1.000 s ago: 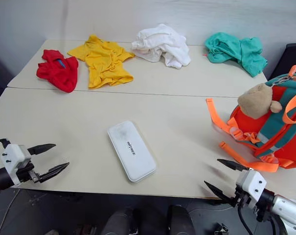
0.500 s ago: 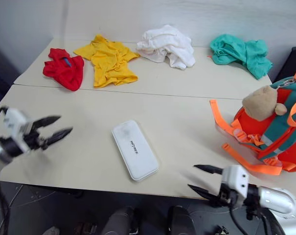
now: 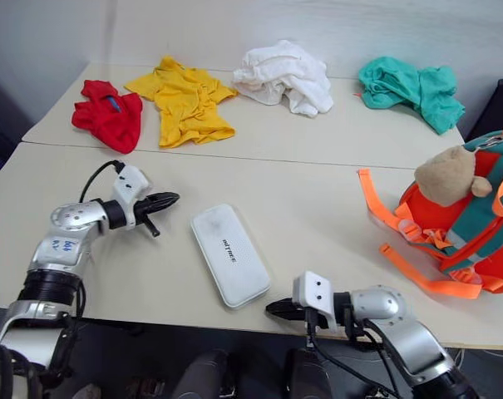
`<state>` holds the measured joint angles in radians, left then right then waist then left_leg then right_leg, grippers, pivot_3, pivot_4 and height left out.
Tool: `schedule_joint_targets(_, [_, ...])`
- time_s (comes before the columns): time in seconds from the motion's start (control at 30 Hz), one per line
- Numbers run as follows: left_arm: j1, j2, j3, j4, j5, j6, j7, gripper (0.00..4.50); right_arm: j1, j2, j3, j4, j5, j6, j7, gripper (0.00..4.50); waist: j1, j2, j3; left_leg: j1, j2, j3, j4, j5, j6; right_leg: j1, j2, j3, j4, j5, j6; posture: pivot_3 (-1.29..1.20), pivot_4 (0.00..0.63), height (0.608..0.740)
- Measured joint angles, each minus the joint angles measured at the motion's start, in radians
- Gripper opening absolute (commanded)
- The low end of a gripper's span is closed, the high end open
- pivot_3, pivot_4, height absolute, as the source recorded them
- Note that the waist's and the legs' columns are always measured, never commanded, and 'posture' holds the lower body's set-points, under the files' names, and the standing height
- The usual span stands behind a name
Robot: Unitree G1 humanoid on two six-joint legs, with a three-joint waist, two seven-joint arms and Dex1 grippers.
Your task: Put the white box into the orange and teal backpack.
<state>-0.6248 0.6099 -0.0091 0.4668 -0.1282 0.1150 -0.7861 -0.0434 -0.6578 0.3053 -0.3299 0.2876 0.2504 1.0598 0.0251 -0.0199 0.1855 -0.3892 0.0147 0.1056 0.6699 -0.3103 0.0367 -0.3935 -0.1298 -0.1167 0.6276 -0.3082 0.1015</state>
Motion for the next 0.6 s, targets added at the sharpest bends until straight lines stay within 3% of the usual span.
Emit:
schedule_joint_targets(0.3, [-0.014, -0.034, -0.052, 0.045, 0.026, -0.008, -0.088, 0.02, -0.07, 0.065, 0.043, 0.017, -0.005, 0.08, -0.024, 0.0, -0.016, 0.0, 0.0, 0.0, 0.001, 0.0, 0.001, 0.0, 0.0, 0.0, 0.001, 0.0, 0.001, 0.0, 0.0, 0.0, 0.15, 0.74])
schedule_joint_targets(0.43, [0.062, 0.015, -0.043, -0.075, -0.013, 0.07, -0.163, 0.02, -0.07, 0.077, 0.017, 0.011, 0.012, 0.121, -0.066, 0.0, -0.027, 0.0, 0.0, 0.0, 0.0, 0.0, 0.001, 0.0, 0.0, 0.0, -0.001, 0.0, 0.0, 0.0, 0.0, 0.0, 0.15, 0.74])
schedule_joint_targets(0.6, [0.209, 0.082, 0.014, -0.253, -0.07, 0.174, -0.194, 0.02, -0.051, 0.051, -0.121, 0.0, 0.052, 0.146, -0.106, 0.0, -0.028, 0.0, 0.0, 0.001, 0.001, -0.001, 0.0, 0.0, 0.0, 0.001, -0.001, 0.003, 0.0, 0.0, 0.0, 0.0, 0.15, 0.74])
